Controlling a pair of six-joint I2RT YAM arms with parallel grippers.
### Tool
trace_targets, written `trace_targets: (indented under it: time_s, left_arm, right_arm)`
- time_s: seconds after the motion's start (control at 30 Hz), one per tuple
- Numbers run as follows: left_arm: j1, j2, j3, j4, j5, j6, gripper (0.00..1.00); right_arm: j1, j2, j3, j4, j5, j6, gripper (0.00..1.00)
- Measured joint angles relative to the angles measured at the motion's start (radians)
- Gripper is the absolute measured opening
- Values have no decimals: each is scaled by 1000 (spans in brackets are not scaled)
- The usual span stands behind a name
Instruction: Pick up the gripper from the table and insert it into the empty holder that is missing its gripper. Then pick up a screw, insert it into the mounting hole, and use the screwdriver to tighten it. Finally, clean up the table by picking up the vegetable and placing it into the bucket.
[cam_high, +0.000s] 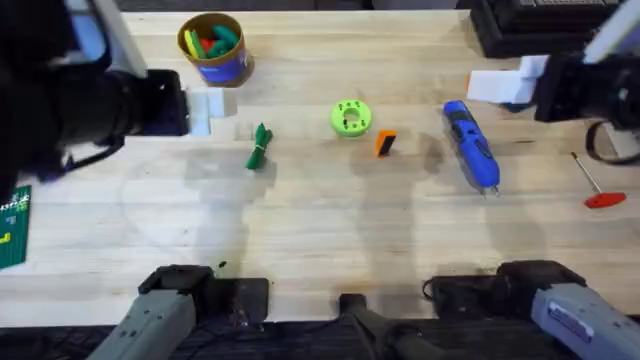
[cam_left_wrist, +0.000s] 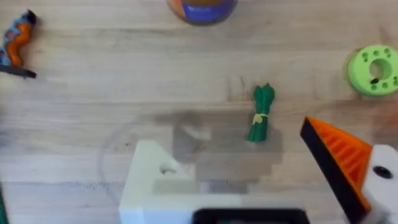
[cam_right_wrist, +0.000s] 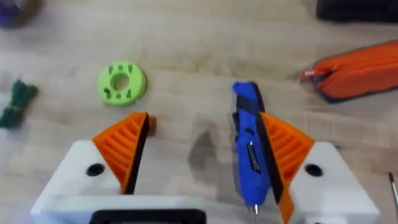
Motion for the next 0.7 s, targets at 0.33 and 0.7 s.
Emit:
trace_targets:
  time_s: [0.33,0.7]
  left_arm:
    - [0,241,54,-37,0,0,986]
    - [-37,386,55,-52,6,0,986]
  right_arm:
    - [0,160,87,-113,-3,-28,978]
    - [0,160,89,-113,-3,-28,978]
